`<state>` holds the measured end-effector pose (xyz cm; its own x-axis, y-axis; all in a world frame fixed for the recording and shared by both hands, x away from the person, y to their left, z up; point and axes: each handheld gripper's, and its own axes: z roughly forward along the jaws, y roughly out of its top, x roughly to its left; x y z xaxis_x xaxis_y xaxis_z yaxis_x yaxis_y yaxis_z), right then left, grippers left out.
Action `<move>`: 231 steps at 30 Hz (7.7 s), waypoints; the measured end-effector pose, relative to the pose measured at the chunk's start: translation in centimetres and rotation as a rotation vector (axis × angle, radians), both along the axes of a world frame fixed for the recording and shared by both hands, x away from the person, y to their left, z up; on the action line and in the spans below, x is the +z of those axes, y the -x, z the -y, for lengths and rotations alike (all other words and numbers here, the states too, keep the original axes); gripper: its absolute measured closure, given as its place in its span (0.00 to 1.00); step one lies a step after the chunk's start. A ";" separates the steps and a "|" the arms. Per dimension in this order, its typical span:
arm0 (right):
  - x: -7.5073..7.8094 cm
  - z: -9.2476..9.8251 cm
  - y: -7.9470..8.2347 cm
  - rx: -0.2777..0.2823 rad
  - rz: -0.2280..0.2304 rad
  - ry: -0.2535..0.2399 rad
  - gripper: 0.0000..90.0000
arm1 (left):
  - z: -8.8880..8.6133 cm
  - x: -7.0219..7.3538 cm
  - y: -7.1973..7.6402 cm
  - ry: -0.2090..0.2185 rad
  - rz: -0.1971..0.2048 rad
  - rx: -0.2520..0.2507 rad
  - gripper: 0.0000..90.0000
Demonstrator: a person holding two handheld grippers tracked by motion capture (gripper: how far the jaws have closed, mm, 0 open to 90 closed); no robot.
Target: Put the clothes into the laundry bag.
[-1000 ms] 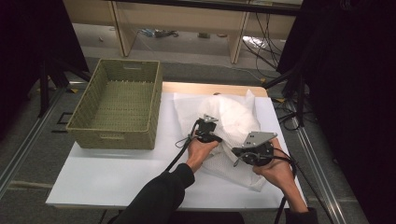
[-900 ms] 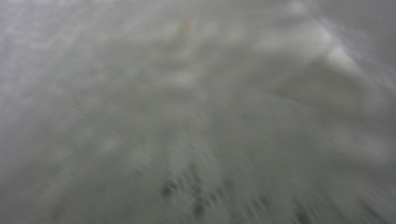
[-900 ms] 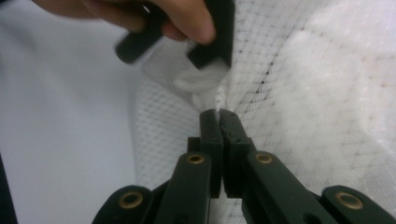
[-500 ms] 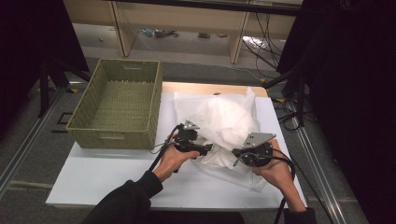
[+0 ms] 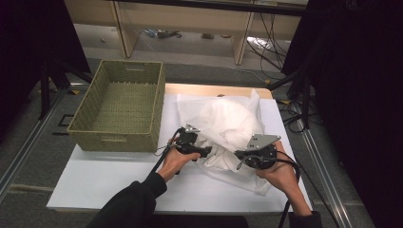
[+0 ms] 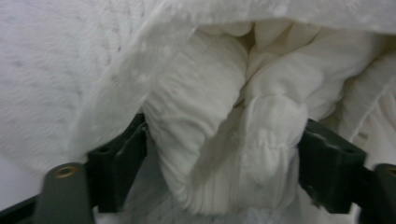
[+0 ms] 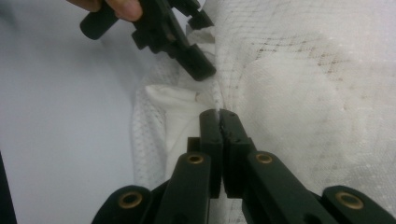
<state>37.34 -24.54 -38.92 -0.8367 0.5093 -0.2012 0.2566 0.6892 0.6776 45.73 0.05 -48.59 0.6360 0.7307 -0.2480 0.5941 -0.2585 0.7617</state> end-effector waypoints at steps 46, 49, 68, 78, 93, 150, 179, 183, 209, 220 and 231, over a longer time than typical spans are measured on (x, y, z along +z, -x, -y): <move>-1.2 -0.2 -0.3 0.015 -0.046 0.016 1.00 | -1.0 -0.5 -0.9 -0.230 0.086 0.017 0.56; -1.3 -0.1 -0.2 0.015 -0.049 0.018 1.00 | -0.7 -0.5 -1.3 -0.179 0.053 -0.005 0.89; -2.2 -0.2 -1.1 -0.030 -0.039 0.066 1.00 | -10.6 2.7 9.6 -0.183 0.095 -0.279 0.98; -0.8 0.2 -0.7 -0.039 -0.012 0.040 1.00 | -6.2 5.5 10.5 -0.173 0.160 -0.277 0.59; 1.6 0.6 0.1 0.003 0.032 0.017 1.00 | 6.2 0.8 6.0 -0.248 0.111 -0.238 0.45; -1.3 0.6 -1.1 -0.015 -0.064 0.045 1.00 | 8.5 0.0 -0.8 -0.161 0.188 0.078 0.89; -3.3 -0.1 -1.0 0.010 -0.129 0.078 1.00 | 7.1 -0.3 -0.5 -0.111 -0.003 -0.091 0.95; -3.7 -0.3 -1.3 0.026 -0.149 0.073 1.00 | 7.6 -0.4 -0.3 -0.136 0.042 -0.096 0.93; -3.8 0.9 -1.2 -0.039 -0.185 0.040 1.00 | -8.4 0.0 3.8 -0.170 -0.049 -0.088 0.88; -4.3 0.5 -0.6 0.010 -0.179 0.079 1.00 | -9.5 1.7 12.1 -0.220 0.043 -0.218 0.99; -6.8 1.1 -0.5 0.023 -0.206 0.150 1.00 | -9.8 1.4 13.5 -0.251 0.038 -0.284 0.98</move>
<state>37.86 -25.65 -45.71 -0.8790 0.4668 -0.0971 0.3615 0.7853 0.5026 32.26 9.83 -47.17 0.8272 0.5590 -0.0564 0.4446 -0.5899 0.6741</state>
